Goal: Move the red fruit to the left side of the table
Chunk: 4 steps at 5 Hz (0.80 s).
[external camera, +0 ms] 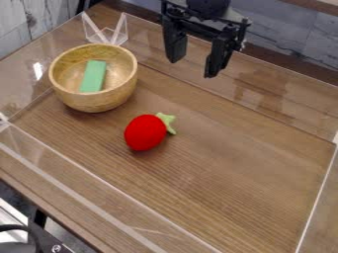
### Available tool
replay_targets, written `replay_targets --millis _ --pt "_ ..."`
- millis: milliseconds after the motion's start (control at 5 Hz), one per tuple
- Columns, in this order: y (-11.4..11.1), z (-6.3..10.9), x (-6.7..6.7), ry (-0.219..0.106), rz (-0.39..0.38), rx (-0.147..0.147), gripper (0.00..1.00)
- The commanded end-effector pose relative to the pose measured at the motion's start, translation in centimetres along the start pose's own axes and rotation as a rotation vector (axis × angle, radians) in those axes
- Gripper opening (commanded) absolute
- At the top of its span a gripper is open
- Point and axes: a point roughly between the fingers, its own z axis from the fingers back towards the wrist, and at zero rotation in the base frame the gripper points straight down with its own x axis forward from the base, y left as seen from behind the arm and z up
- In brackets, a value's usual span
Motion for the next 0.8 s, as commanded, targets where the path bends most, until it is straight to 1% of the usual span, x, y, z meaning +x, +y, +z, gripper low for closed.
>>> replay_targets --millis 0,200,400,600 --pt "0.4 -1.4 -0.9 0.017 0.054 -0.013 1.00" --pt "-0.3 -2.4 -2.8 0.029 0.056 -0.022 1.00" --pt "-2.8 -2.6 -4.1 -0.024 0.079 -0.039 1.00" --pt "-4.9 -2.5 -4.3 -0.077 0.081 -0.049 1.00"
